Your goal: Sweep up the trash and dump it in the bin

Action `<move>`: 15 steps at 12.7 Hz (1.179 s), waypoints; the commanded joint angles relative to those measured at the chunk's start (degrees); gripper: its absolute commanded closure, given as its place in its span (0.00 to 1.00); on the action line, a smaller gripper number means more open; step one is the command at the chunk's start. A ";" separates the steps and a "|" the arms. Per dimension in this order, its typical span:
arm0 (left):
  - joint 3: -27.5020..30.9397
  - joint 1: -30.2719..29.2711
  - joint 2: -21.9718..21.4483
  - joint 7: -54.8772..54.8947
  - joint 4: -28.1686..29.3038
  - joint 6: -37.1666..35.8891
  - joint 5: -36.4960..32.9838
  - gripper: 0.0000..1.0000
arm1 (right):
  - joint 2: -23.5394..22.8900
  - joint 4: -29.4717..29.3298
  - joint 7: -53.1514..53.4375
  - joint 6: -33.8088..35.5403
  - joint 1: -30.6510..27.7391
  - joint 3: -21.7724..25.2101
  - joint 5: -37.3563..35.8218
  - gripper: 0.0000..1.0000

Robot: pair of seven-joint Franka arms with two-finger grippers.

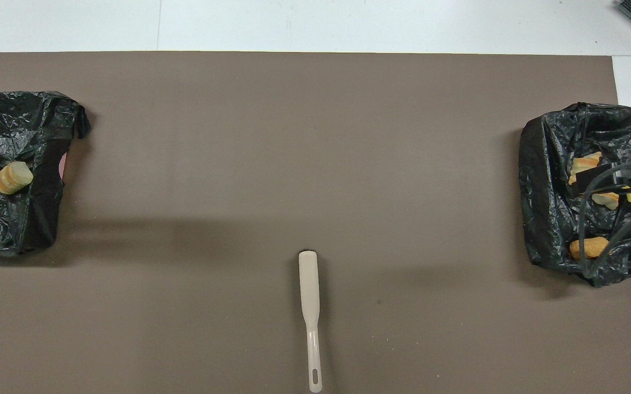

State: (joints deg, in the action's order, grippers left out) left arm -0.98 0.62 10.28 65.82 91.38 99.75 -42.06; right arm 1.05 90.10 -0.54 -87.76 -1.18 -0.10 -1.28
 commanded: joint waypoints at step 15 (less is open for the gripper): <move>0.63 26.97 9.14 -79.40 1.43 10.02 41.60 1.00 | 0.18 -0.36 0.71 0.93 -0.58 -0.34 0.75 0.00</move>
State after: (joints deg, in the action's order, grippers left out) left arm -1.53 25.91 18.96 -8.25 93.39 108.35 -3.54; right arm 1.05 90.10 -0.54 -87.76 -1.18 -0.10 -1.28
